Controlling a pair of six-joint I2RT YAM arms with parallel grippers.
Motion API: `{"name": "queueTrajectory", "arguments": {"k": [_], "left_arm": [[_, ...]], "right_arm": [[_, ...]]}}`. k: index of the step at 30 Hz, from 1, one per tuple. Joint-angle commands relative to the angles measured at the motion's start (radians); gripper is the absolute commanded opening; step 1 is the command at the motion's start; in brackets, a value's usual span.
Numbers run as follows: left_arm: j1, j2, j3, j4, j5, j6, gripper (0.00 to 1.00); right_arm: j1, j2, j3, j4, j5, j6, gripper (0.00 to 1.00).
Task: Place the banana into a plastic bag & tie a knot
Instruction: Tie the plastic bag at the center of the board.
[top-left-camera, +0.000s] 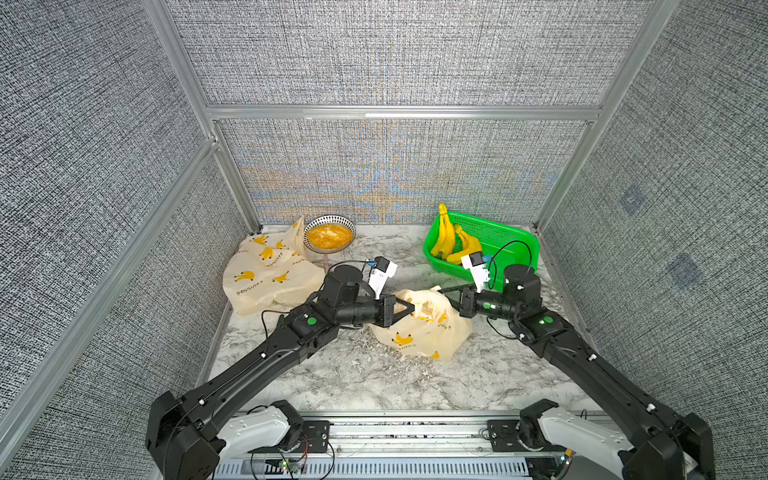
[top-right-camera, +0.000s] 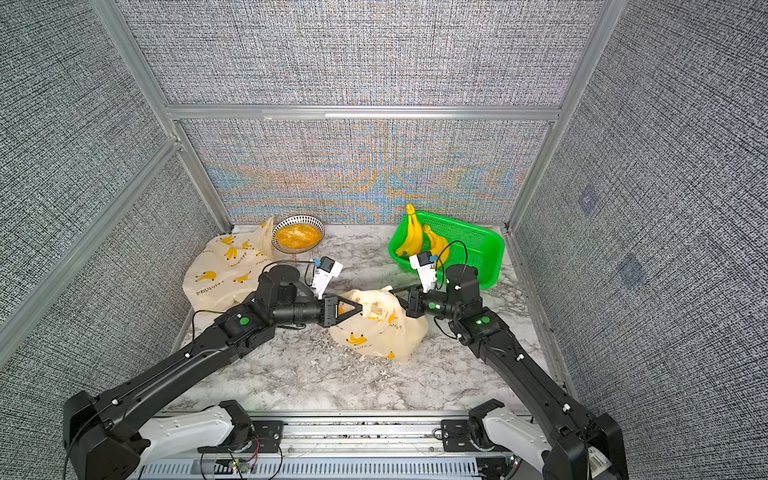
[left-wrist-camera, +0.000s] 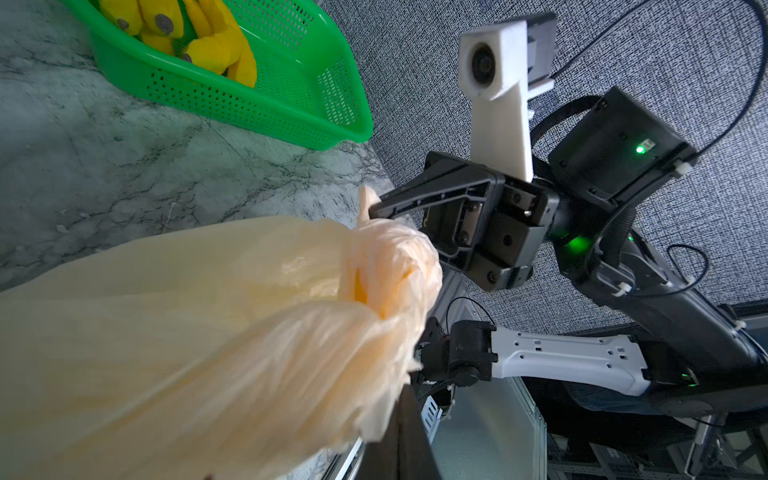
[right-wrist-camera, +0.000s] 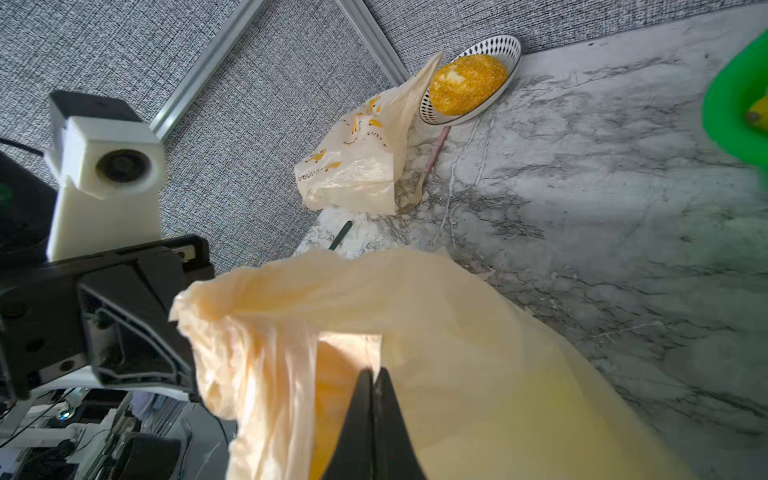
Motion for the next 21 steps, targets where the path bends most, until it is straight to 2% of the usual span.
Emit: {"name": "queueTrajectory", "arguments": {"k": [1, 10, 21], "left_arm": [[0.003, -0.011, -0.029, 0.073, 0.051, -0.088, 0.0], [0.003, -0.07, -0.119, 0.114, 0.064, -0.163, 0.0], [0.003, -0.114, -0.179, 0.1, 0.078, -0.182, 0.0]], "right_arm": [[0.008, -0.003, 0.006, -0.037, 0.097, -0.03, 0.0], [0.011, -0.004, 0.05, -0.057, 0.198, -0.024, 0.0], [0.009, 0.008, 0.097, -0.086, 0.401, 0.001, 0.0]]}}
